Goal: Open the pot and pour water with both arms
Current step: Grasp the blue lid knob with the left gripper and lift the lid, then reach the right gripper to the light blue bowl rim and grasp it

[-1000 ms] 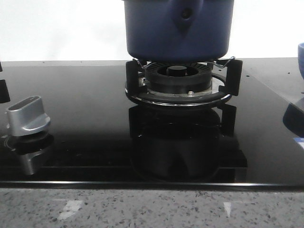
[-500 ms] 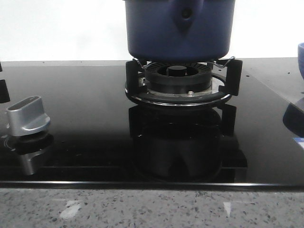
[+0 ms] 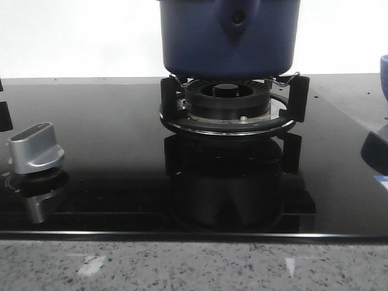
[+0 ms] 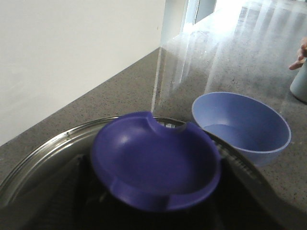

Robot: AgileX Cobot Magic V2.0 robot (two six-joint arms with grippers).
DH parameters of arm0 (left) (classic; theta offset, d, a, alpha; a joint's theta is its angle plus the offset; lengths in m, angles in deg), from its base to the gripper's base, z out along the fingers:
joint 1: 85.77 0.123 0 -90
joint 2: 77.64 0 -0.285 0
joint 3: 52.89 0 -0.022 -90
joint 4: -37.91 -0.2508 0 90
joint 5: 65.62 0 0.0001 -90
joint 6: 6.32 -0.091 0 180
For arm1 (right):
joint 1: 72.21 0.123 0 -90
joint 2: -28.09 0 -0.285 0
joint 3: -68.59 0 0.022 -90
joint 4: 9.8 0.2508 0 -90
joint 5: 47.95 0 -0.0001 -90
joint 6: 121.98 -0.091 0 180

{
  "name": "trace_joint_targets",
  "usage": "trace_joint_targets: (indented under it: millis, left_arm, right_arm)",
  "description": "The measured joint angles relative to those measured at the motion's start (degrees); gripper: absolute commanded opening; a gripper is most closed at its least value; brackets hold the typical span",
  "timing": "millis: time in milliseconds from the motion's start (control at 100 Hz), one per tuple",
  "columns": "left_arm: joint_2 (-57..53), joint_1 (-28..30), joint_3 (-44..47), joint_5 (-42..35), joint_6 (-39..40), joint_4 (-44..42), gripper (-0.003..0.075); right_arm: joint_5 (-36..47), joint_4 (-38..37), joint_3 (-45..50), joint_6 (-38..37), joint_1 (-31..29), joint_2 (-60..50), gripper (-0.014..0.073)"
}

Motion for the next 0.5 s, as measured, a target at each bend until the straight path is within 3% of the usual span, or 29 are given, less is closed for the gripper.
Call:
trace_joint_targets:
  millis: [250, 500]
  left_arm:
    - [0.20, -0.61, 0.00, 0.00, 0.00, 0.91, 0.0256]
    - [0.33, -0.61, 0.00, 0.18, 0.00, 1.38, 0.0245]
  right_arm:
    - [0.00, 0.00, 0.00, 0.00, 0.00, 0.00, 0.0362]
    - [0.00, 0.00, 0.00, 0.00, 0.00, 0.00, 0.0362]
